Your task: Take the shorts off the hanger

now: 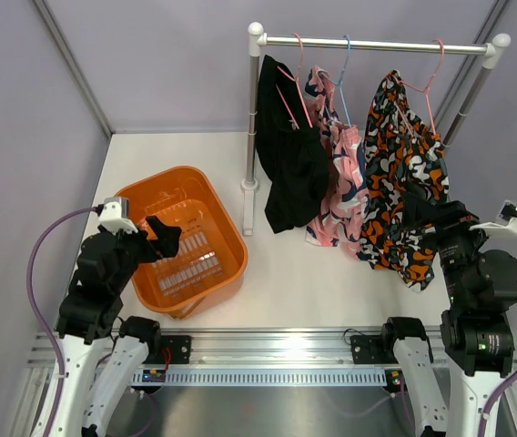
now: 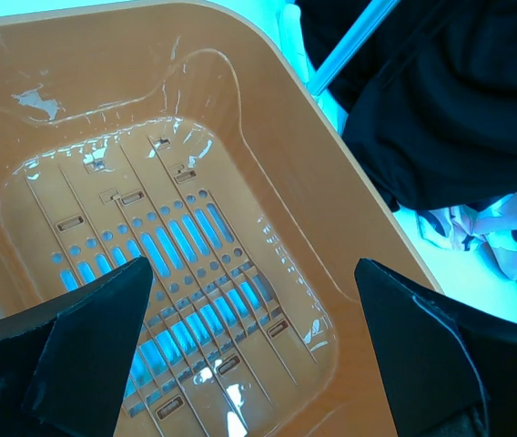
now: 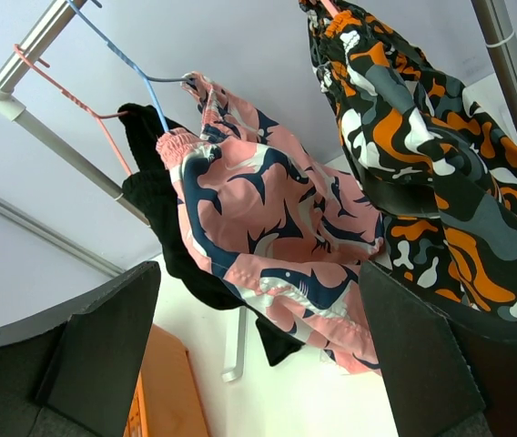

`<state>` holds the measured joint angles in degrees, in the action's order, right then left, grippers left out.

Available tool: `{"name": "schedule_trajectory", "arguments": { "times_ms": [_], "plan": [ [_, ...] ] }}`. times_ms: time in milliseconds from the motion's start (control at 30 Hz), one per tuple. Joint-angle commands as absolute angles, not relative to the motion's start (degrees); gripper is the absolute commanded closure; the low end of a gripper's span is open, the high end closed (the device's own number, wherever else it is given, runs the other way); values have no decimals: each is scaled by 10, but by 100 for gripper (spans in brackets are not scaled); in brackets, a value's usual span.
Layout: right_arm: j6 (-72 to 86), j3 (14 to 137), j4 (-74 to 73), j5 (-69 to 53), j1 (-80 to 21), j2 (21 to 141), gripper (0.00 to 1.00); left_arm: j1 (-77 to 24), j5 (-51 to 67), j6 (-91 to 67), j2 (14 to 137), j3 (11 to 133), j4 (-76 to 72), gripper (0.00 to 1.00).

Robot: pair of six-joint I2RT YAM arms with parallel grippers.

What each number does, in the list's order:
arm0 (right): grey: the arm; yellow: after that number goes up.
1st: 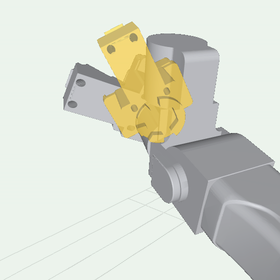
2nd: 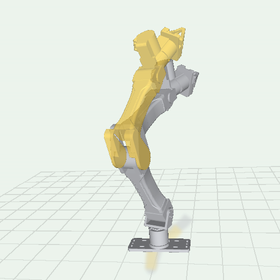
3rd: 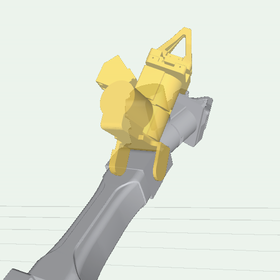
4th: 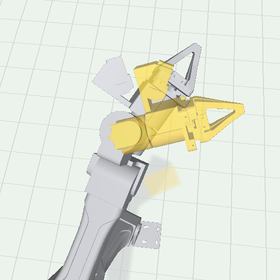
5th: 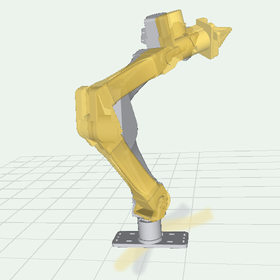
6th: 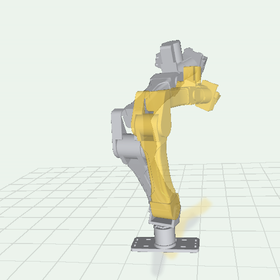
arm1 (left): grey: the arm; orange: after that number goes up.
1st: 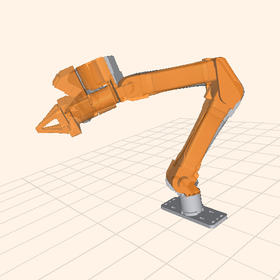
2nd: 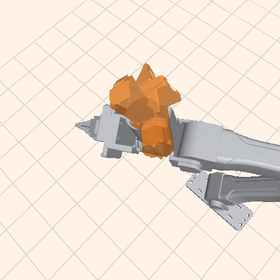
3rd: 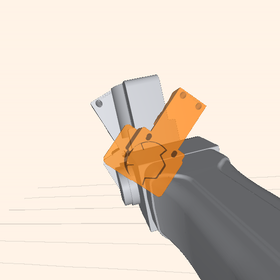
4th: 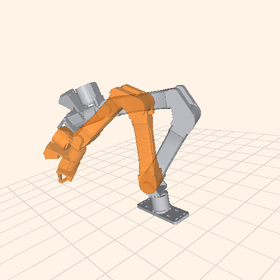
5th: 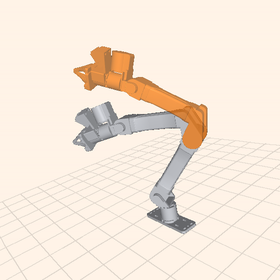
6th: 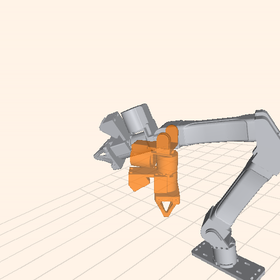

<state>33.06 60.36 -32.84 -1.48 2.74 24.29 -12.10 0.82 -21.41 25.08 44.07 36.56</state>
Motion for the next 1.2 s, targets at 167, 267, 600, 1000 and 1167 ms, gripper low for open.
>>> {"name": "schedule_trajectory", "arguments": {
  "times_ms": [167,267,600,1000,1167],
  "plan": [
    [301,642,-326,-27,30,261,1,-120,24,-210,238,434,347,1],
    [288,658,-322,-46,30,279,1,-120,25,-210,237,433,347,1],
    [278,755,-279,-256,26,466,0,-120,26,-210,236,432,347,1],
    [168,940,-328,-11,-45,593,1,-120,28,-210,236,432,346,1],
    [135,984,-314,79,-43,613,1,-120,32,-210,237,432,346,1]
  ]
}}
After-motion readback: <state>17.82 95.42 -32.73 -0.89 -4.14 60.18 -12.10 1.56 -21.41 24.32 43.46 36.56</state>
